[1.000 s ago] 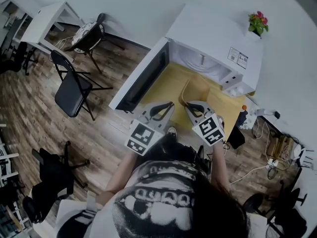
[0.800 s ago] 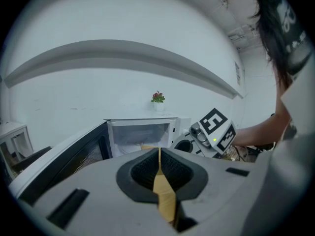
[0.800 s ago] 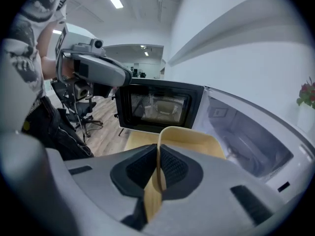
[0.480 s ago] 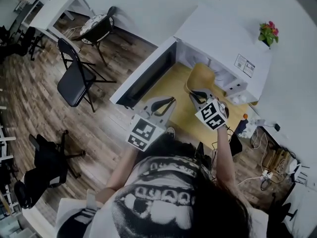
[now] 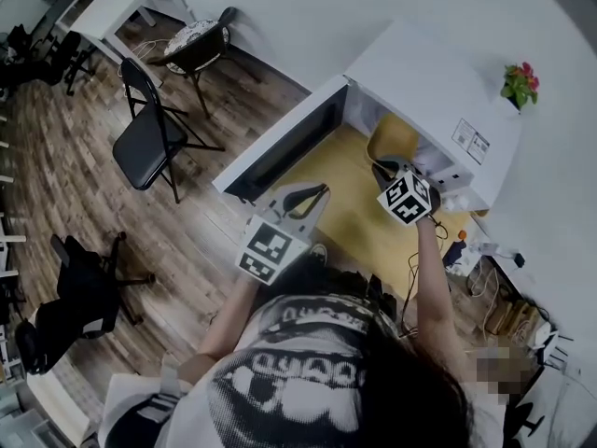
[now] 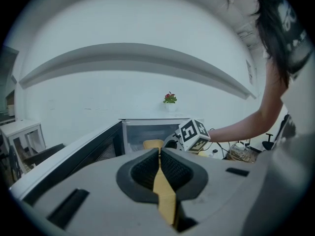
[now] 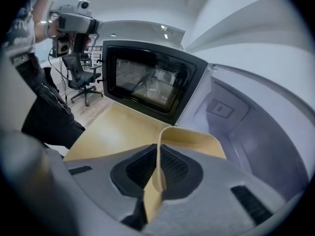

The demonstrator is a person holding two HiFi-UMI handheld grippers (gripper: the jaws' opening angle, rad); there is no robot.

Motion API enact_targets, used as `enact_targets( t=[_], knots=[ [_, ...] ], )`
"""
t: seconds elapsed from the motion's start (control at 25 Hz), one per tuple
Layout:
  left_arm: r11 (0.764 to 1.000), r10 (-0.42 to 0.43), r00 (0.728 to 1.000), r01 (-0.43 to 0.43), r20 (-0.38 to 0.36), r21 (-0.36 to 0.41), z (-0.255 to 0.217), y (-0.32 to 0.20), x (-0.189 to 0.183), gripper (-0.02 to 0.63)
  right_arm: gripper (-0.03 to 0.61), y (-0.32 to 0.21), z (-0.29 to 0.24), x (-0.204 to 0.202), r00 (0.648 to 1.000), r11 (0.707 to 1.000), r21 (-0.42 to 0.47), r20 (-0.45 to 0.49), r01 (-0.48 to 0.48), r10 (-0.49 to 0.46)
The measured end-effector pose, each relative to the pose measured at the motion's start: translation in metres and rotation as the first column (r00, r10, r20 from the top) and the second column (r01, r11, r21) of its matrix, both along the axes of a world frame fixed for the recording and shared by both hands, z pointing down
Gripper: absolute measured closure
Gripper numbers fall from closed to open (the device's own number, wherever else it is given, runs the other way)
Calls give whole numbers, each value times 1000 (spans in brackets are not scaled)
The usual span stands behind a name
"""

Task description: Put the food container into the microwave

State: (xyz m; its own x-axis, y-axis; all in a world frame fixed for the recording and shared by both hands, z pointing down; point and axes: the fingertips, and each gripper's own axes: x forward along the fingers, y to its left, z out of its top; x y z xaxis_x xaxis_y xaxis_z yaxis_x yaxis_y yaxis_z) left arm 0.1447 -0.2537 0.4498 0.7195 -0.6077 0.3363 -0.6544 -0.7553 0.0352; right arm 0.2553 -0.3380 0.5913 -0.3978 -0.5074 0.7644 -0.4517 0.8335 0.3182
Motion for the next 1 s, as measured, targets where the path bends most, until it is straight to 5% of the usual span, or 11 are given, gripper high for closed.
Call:
enact_targets(
  t=[0.88, 1.0],
  knots=[
    [998, 53, 998, -52, 31, -38, 10, -3, 10, 603, 543, -76, 18, 41, 988, 983, 155, -99, -99, 116],
    [998, 53, 998, -51, 32, -43, 12, -1, 12, 603, 498, -77, 18, 42, 987, 980, 157, -89, -118, 133]
  ],
)
